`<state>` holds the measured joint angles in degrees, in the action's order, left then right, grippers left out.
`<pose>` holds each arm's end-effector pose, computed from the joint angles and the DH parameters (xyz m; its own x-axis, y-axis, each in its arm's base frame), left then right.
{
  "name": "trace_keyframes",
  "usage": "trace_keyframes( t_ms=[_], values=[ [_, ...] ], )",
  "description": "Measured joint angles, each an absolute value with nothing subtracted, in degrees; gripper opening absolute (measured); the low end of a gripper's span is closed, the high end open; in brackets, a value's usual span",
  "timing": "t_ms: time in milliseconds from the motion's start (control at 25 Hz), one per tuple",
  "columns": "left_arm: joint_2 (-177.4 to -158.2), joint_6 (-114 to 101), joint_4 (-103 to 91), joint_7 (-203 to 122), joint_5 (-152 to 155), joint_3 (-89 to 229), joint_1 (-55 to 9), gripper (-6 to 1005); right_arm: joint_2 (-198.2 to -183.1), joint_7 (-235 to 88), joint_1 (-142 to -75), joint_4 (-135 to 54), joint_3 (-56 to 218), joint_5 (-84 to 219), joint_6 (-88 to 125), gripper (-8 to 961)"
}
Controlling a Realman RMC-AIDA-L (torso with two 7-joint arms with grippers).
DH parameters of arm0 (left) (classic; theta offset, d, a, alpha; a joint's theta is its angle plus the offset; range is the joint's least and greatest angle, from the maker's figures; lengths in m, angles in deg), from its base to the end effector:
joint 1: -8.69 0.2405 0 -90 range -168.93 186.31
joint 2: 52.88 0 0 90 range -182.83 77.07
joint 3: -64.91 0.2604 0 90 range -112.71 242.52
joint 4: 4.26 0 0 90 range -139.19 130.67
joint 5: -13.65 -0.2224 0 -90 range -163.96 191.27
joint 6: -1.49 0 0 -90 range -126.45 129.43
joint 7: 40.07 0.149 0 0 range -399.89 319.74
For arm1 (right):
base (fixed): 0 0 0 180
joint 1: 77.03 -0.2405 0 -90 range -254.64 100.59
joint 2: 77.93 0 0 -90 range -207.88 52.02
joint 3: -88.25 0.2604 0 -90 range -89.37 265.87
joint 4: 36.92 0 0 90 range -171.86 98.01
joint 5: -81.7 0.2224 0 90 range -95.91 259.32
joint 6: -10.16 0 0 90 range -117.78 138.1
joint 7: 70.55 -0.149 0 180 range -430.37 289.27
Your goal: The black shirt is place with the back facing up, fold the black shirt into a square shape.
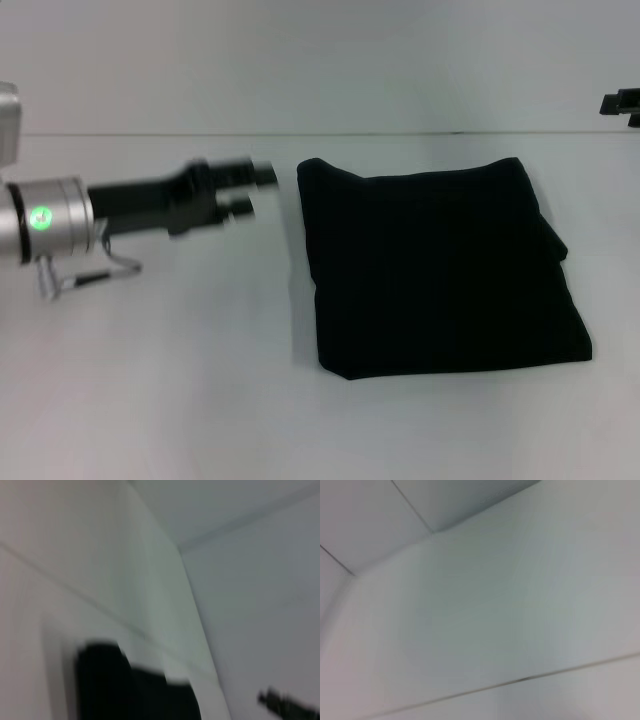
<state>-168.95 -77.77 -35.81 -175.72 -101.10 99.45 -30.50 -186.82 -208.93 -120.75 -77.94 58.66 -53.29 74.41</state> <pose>-0.2511 0.4035 0.0088 0.0315 0.8562 0.5157 0.9337 -0.2094 0.2905 0.2847 0.4663 0.1177 0.2720 -0.6910 -0.6698 -0.9589 -0.1365 -0.2486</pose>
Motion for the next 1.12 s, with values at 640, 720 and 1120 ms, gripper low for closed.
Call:
trace_keyframes(
  t_ms=[640,720,1120],
  values=[
    [-173.88,-77.19,-33.30,-186.16,-114.67,106.06,-30.21,685,-181.58,-216.46,-118.17,-72.52,59.79,-43.16,84.75,802],
    [-174.32,-75.58,-33.04,-186.29,-114.70,107.48,-30.40,682,-181.59,-216.50,-118.29,-72.53,59.82,-43.10,84.70,802],
    [-176.63,-70.09,-32.32,-186.50,-114.78,110.37,-32.10,668,-181.80,-216.54,-118.31,-72.39,59.90,-42.99,84.23,802]
  ],
)
